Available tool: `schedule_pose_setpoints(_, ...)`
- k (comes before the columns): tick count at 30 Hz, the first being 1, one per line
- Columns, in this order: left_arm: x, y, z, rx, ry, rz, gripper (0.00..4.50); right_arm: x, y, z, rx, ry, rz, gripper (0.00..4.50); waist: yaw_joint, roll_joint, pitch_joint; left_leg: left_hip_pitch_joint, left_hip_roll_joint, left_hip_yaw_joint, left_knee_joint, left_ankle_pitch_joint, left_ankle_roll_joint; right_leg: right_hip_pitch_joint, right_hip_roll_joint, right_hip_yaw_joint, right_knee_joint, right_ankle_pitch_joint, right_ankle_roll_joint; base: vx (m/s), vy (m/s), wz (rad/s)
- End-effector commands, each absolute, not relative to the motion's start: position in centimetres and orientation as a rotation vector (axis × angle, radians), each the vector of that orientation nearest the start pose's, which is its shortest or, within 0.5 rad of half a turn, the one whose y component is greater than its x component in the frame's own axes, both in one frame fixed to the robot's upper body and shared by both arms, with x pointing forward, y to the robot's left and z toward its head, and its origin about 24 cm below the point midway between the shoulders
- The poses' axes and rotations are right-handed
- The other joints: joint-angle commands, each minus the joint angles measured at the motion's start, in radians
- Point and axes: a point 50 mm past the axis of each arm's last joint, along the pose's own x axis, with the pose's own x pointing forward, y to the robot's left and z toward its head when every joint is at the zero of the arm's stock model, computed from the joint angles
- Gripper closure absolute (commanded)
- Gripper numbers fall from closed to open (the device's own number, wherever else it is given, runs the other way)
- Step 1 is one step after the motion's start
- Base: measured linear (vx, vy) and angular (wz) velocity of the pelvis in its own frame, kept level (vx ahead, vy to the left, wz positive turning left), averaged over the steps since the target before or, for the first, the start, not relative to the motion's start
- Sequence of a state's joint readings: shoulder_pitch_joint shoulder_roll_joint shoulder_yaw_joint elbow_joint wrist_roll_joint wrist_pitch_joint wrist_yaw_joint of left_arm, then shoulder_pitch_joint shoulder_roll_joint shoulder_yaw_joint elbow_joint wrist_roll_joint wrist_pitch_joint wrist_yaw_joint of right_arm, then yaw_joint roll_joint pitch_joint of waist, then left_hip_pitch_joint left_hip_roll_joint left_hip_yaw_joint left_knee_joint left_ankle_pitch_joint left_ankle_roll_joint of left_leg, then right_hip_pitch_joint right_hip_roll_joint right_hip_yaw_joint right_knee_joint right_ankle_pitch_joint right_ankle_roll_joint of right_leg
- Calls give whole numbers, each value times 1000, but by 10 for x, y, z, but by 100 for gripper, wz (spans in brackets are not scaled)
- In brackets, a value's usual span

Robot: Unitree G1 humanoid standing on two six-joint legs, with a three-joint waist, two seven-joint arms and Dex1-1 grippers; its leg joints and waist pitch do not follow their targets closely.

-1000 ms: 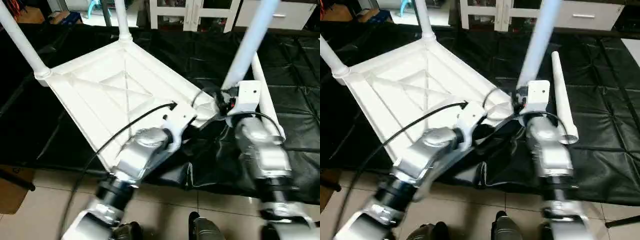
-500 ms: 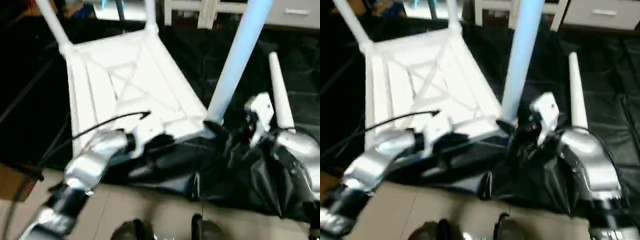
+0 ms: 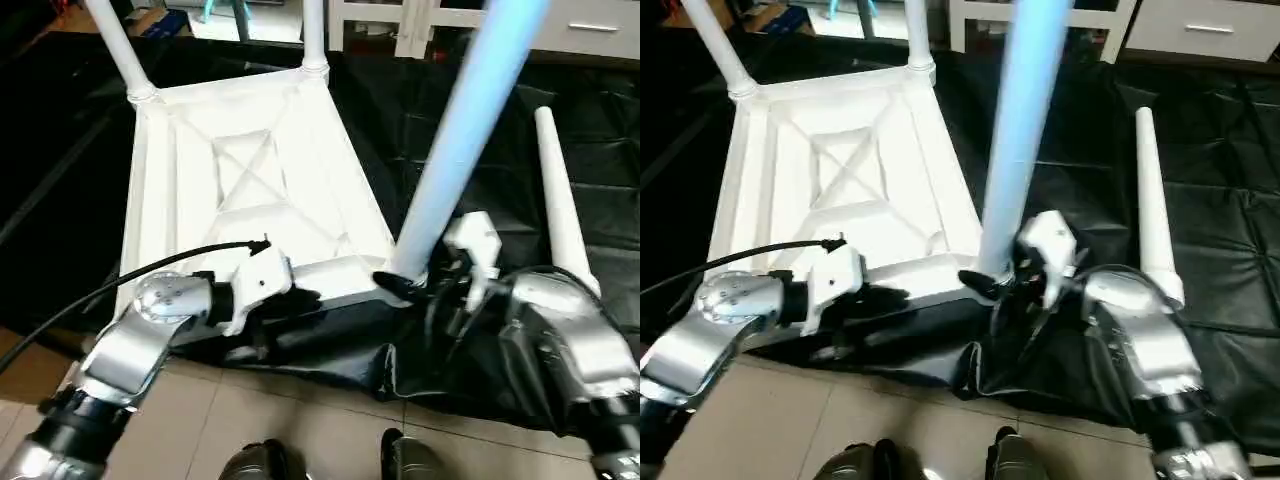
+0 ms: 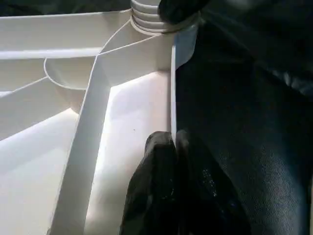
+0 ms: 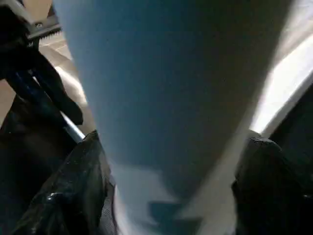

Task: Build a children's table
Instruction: Rotate leg to tighten

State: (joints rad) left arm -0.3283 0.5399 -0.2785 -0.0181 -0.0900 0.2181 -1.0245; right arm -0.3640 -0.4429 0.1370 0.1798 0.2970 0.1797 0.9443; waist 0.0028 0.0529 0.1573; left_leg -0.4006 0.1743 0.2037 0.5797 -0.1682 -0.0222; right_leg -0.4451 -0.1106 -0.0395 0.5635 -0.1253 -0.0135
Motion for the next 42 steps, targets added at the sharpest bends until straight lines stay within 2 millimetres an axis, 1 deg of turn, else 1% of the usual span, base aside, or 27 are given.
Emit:
schedule_pose_setpoints(1,268,152,78,509,302,-1206,450,296,-148,87,-189,116,1099,104,7,-22,-84,25,44,-18,-68,-148,126,56,-26,24,-35,-202,-246,0,0,0)
schedule_pose_setpoints(2,268,154,78,511,308,-1195,450,296,-146,86,-191,116,1109,113,8,-21,-84,27,44,-17,-67,-146,128,55,-26,25,-35,-197,-247,0,0,0)
schedule_pose_setpoints(3,267,157,77,516,321,-1170,450,296,-142,85,-194,115,1124,124,7,-26,-83,25,43,-17,-67,-151,129,56,-26,25,-34,-203,-248,0,0,0)
schedule_pose_setpoints(4,266,159,77,520,326,-1154,450,296,-141,85,-195,112,1133,124,6,-39,-85,25,44,-15,-67,-154,130,57,-26,25,-36,-211,-246,0,0,0)
schedule_pose_setpoints(5,266,159,77,520,326,-1154,450,296,-141,85,-195,112,1133,137,7,-35,-82,22,45,-19,-68,-164,126,58,-31,27,-35,-242,-238,0,0,0)
schedule_pose_setpoints(8,263,163,76,509,325,-1127,450,297,-140,84,-185,111,1149,161,7,-41,-79,26,47,-19,-71,-206,96,50,-27,29,-39,-284,-225,0,0,0)
schedule_pose_setpoints(9,263,163,76,507,323,-1126,450,297,-141,83,-184,110,1151,168,6,-46,-78,28,47,-18,-72,-224,87,48,-25,29,-40,-294,-222,0,0,0)
schedule_pose_setpoints(12,260,159,74,496,317,-1132,450,300,-141,84,-156,95,1130,182,6,-52,-79,26,47,-19,-72,-233,78,50,-28,32,-38,-300,-217,0,0,0)
schedule_pose_setpoints(19,258,156,74,482,316,-1114,450,305,-138,81,-103,72,1036,185,2,-54,-80,25,45,-20,-72,-224,77,49,-25,31,-38,-288,-220,0,0,0)
schedule_pose_setpoints(21,262,148,76,451,306,-1067,450,309,-136,73,-78,77,905,185,-1,-54,-79,26,44,-19,-73,-239,63,46,-25,32,-41,-303,-217,0,0,0)
schedule_pose_setpoints(23,264,145,76,444,301,-1054,450,309,-135,72,-70,80,874,185,-2,-56,-78,26,44,-20,-75,-254,47,46,-24,33,-43,-324,-208,0,0,0)
schedule_pose_setpoints(24,267,130,78,403,281,-1039,450,313,-134,63,-71,105,746,185,-1,-52,-78,27,44,-21,-77,-267,39,45,-24,32,-45,-339,-199,0,0,0)
schedule_pose_setpoints(25,269,121,79,380,270,-1033,450,315,-135,59,-84,121,665,185,-2,-49,-75,29,44,-18,-78,-278,24,38,-21,34,-50,-349,-194,0,0,0)
schedule_pose_setpoints(27,271,111,80,358,262,-1027,450,318,-135,55,-89,141,593,185,1,-48,-76,29,41,-21,-78,-297,10,41,-23,33,-52,-369,-184,0,0,0)
schedule_pose_setpoints(28,277,89,82,318,251,-992,450,325,-134,47,-101,198,423,185,-1,-47,-75,28,42,-21,-80,-300,4,39,-20,33,-51,-367,-182,0,0,0)
schedule_pose_setpoints(29,279,81,83,304,251,-980,450,328,-134,44,-96,216,366,186,-3,-44,-73,33,39,-18,-80,-321,-8,32,-16,34,-56,-378,-178,0,0,0)
schedule_pose_setpoints(30,284,69,85,276,246,-949,450,332,-134,43,-79,228,270,186,1,-39,-74,37,37,-21,-79,-341,-16,33,-17,33,-57,-391,-168,0,0,0)
schedule_pose_setpoints(31,291,43,89,196,244,-905,450,340,-124,43,-47,230,169,186,-4,-34,-73,34,34,-18,-77,-351,-26,29,-15,35,-56,-387,-162,0,0,0)
schedule_pose_setpoints(32,292,34,91,173,242,-899,450,343,-118,43,-43,229,147,186,-4,-40,-73,36,33,-20,-78,-368,-29,29,-13,31,-64,-402,-152,0,0,0)
schedule_pose_setpoints(33,293,28,92,180,231,-905,450,345,-113,45,-40,217,156,186,4,-39,-77,45,29,-19,-73,-388,-29,24,-11,30,-67,-411,-136,0,0,0)
schedule_pose_setpoints(34,293,25,93,191,223,-909,450,346,-109,46,-40,209,160,186,4,-40,-76,42,27,-17,-74,-396,-21,23,-10,30,-70,-412,-128,0,0,0)
schedule_pose_setpoints(35,293,25,93,201,219,-920,450,347,-105,47,-35,206,189,186,1,-46,-76,26,27,-22,-78,-389,-8,34,-12,28,-66,-401,-114,0,0,0)
schedule_pose_setpoints(36,293,24,94,209,215,-929,450,347,-102,48,-31,204,209,186,3,-42,-78,23,27,-23,-78,-381,4,36,-12,26,-66,-395,-103,0,0,0)
schedule_pose_setpoints(37,294,30,93,245,214,-941,450,348,-89,59,13,146,354,186,3,-41,-80,25,28,-23,-77,-380,15,35,-12,25,-66,-381,-102,0,0,0)
schedule_pose_setpoints(39,296,43,90,272,222,-937,450,345,-85,72,-12,74,491,186,-1,-37,-79,14,29,-27,-80,-358,20,44,-14,23,-59,-350,-113,0,0,0)
schedule_pose_setpoints(40,297,45,89,275,225,-934,450,345,-85,73,-16,65,509,151,0,-39,-81,14,30,-28,-80,-351,24,47,-14,22,-58,-335,-118,0,0,0)
schedule_pose_setpoints(42,296,63,84,315,241,-948,450,337,-85,85,-52,7,665,116,1,-39,-83,18,32,-24,-74,-308,46,49,-14,24,-52,-252,-161,0,0,0)
